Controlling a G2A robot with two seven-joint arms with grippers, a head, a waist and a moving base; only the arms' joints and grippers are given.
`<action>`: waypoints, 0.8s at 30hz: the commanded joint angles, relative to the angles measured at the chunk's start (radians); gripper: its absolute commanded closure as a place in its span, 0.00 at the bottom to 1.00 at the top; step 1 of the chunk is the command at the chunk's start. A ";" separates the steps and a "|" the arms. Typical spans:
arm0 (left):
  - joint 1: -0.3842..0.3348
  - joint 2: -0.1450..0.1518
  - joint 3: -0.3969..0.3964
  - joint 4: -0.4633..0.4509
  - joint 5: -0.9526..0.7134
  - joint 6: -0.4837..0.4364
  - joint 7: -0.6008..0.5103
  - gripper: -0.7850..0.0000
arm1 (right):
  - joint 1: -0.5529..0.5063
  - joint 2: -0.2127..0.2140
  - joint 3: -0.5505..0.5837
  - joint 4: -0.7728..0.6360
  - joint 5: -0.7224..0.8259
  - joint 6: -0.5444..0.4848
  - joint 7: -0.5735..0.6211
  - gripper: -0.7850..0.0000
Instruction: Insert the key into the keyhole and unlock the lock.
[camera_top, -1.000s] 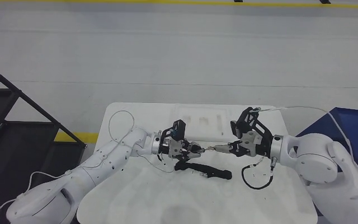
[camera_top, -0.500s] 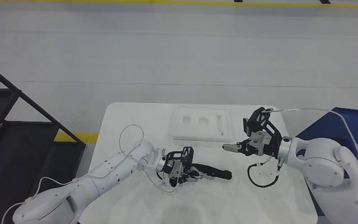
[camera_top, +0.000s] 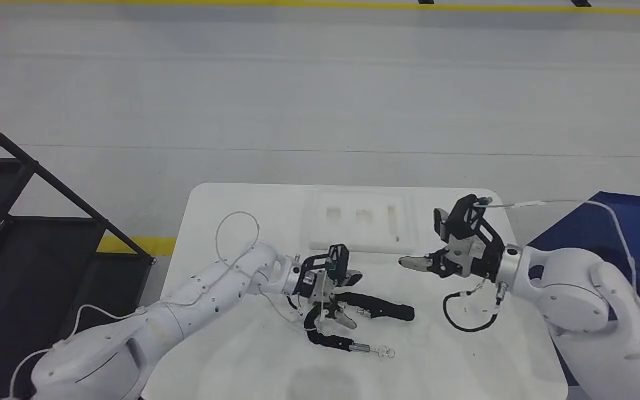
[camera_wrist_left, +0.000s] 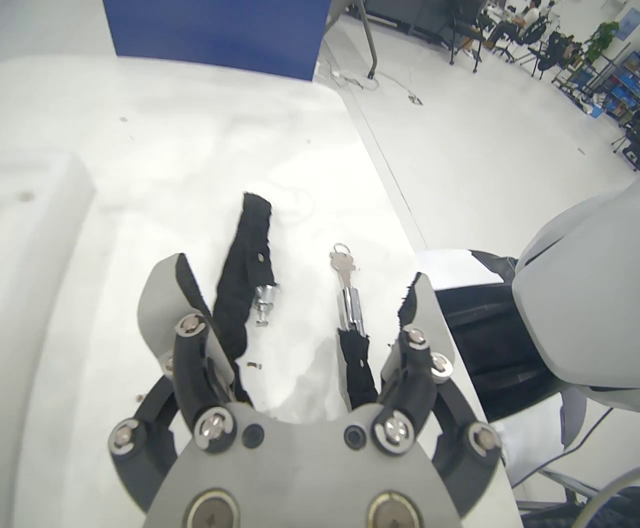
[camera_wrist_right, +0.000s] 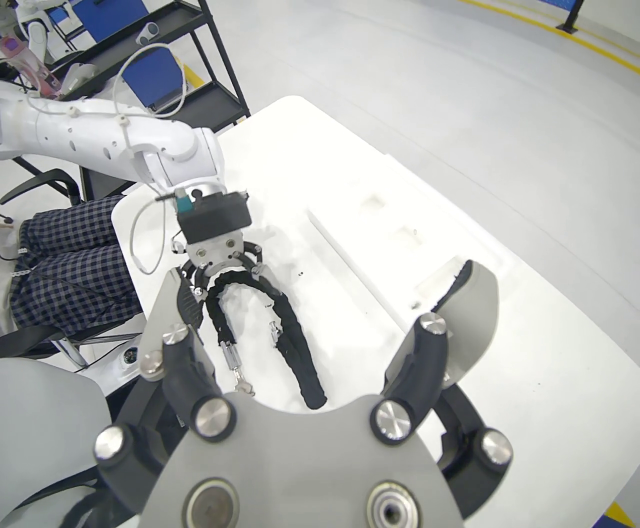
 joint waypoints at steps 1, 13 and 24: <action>-0.041 0.016 -0.005 -0.008 -0.009 0.000 0.000 0.00 | 0.023 -0.002 -0.011 0.045 -0.019 -0.060 -0.022 0.00; -0.303 0.109 -0.020 -0.072 -0.227 0.000 -0.072 0.00 | 0.267 -0.023 -0.102 0.276 -0.037 -0.286 -0.077 0.00; -0.484 0.120 0.002 -0.059 -0.397 0.000 -0.181 0.00 | 0.520 -0.032 -0.147 0.474 0.060 -0.421 -0.034 0.00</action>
